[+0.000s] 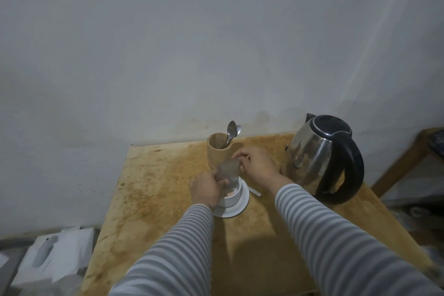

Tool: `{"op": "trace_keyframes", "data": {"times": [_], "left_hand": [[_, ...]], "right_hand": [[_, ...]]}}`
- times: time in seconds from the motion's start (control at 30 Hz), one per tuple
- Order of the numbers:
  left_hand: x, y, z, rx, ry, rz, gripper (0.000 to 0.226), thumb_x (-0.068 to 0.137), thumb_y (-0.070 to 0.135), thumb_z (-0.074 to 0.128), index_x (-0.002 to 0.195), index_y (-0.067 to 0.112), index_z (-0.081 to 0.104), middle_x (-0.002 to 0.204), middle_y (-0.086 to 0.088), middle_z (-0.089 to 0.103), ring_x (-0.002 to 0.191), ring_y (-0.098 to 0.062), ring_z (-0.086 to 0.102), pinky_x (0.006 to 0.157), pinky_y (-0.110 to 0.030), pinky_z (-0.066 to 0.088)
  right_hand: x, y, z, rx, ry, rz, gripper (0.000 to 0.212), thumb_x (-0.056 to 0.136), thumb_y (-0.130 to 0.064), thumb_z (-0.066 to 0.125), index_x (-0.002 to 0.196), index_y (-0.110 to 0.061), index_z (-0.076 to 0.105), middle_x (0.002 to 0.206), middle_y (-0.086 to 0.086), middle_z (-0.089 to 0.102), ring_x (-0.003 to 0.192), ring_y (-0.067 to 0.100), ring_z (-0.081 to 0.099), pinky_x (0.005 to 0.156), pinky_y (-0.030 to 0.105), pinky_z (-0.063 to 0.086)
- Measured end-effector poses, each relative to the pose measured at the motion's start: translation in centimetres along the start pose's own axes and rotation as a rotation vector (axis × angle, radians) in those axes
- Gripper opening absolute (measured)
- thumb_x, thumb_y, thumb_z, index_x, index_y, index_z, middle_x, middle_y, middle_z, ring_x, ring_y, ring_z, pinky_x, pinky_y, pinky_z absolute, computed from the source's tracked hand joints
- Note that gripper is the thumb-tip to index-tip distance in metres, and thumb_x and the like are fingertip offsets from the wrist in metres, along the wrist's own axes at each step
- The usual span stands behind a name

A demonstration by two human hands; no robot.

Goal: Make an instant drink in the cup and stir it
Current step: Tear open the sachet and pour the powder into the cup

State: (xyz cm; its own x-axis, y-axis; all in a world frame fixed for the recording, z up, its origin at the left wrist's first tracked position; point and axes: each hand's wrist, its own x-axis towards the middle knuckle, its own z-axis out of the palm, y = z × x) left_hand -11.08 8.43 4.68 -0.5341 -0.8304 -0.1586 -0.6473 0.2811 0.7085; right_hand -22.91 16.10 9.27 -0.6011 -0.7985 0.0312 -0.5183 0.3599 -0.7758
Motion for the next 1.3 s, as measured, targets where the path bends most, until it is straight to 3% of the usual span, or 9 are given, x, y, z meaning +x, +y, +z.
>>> {"op": "trace_keyframes", "data": {"times": [0.23,0.37,0.53,0.77,0.9,1.03,1.13,1.23,1.3], "left_hand": [[0.0,0.0,-0.1,0.075,0.041,0.037,0.023,0.073,0.046,0.075,0.088,0.029,0.075,0.088,0.003,0.076,0.09,-0.022,0.067,0.089,-0.041,0.047],[0.2,-0.2,0.0,0.07,0.044,0.037,0.023,0.079,0.039,0.073,0.092,0.02,0.076,0.091,-0.004,0.076,0.089,-0.027,0.068,0.088,-0.044,0.052],[0.3,-0.1,-0.1,0.261,0.09,0.078,0.031,0.079,0.048,0.07,0.093,0.021,0.072,0.096,-0.002,0.07,0.096,-0.026,0.063,0.09,-0.041,0.045],[0.5,0.0,-0.2,0.265,0.074,0.085,0.026,0.086,0.044,0.063,0.095,0.021,0.073,0.103,-0.006,0.07,0.105,-0.028,0.061,0.092,-0.04,0.036],[0.2,0.0,-0.3,0.274,0.086,0.126,0.015,0.082,0.045,0.067,0.082,0.031,0.065,0.095,0.002,0.07,0.101,-0.023,0.059,0.085,-0.038,0.035],[0.3,-0.1,0.0,0.303,0.068,0.138,0.023,0.089,0.04,0.059,0.101,0.024,0.07,0.104,-0.003,0.07,0.111,-0.024,0.055,0.094,-0.04,0.034],[0.4,-0.4,0.1,0.276,0.066,0.136,0.017,0.085,0.04,0.062,0.095,0.029,0.072,0.103,0.004,0.07,0.11,-0.021,0.053,0.092,-0.038,0.03],[0.2,-0.1,0.0,0.245,0.073,0.135,0.013,0.08,0.041,0.069,0.084,0.028,0.07,0.096,0.006,0.07,0.108,-0.019,0.052,0.089,-0.036,0.028],[0.1,0.1,-0.1,0.284,0.057,0.142,0.018,0.082,0.043,0.067,0.093,0.029,0.069,0.104,0.001,0.069,0.114,-0.02,0.051,0.094,-0.037,0.029]], "right_hand": [[-0.4,-0.6,-0.1,-0.056,0.006,-0.042,0.019,0.091,-0.004,0.056,0.091,-0.01,0.074,0.078,-0.003,0.063,0.075,0.012,0.058,0.073,0.024,0.045],[-0.4,-0.9,-0.3,-0.113,-0.011,-0.055,0.019,0.092,-0.005,0.056,0.093,-0.011,0.075,0.083,-0.002,0.065,0.08,0.012,0.059,0.074,0.023,0.044],[-0.6,-0.9,-0.4,-0.12,-0.002,-0.056,0.02,0.092,-0.005,0.056,0.093,-0.01,0.075,0.081,-0.002,0.064,0.08,0.012,0.058,0.074,0.023,0.042],[-0.4,-1.1,-0.4,-0.152,-0.006,-0.05,0.02,0.092,-0.005,0.055,0.092,-0.011,0.074,0.08,-0.003,0.062,0.076,0.011,0.055,0.068,0.02,0.038],[-0.5,-0.9,-0.3,-0.186,-0.013,-0.056,0.02,0.093,-0.01,0.055,0.092,-0.016,0.074,0.09,-0.002,0.066,0.082,0.011,0.055,0.074,0.023,0.04],[-0.5,-0.8,-0.4,-0.289,0.001,-0.051,0.019,0.093,-0.016,0.055,0.092,-0.022,0.073,0.101,-0.003,0.07,0.083,0.013,0.058,0.073,0.029,0.048],[-0.5,-0.6,-0.5,-0.304,-0.001,-0.058,0.019,0.092,-0.017,0.055,0.091,-0.023,0.073,0.106,-0.004,0.07,0.093,0.016,0.061,0.082,0.036,0.052],[-0.6,-0.6,-0.6,-0.411,-0.007,-0.135,0.018,0.091,-0.019,0.057,0.092,-0.026,0.073,0.106,-0.006,0.068,0.106,0.016,0.053,0.09,0.036,0.045],[-0.8,-0.7,-0.6,-0.567,-0.012,-0.235,0.017,0.091,-0.023,0.055,0.094,-0.027,0.072,0.106,-0.008,0.066,0.109,0.017,0.046,0.093,0.036,0.035]]}}
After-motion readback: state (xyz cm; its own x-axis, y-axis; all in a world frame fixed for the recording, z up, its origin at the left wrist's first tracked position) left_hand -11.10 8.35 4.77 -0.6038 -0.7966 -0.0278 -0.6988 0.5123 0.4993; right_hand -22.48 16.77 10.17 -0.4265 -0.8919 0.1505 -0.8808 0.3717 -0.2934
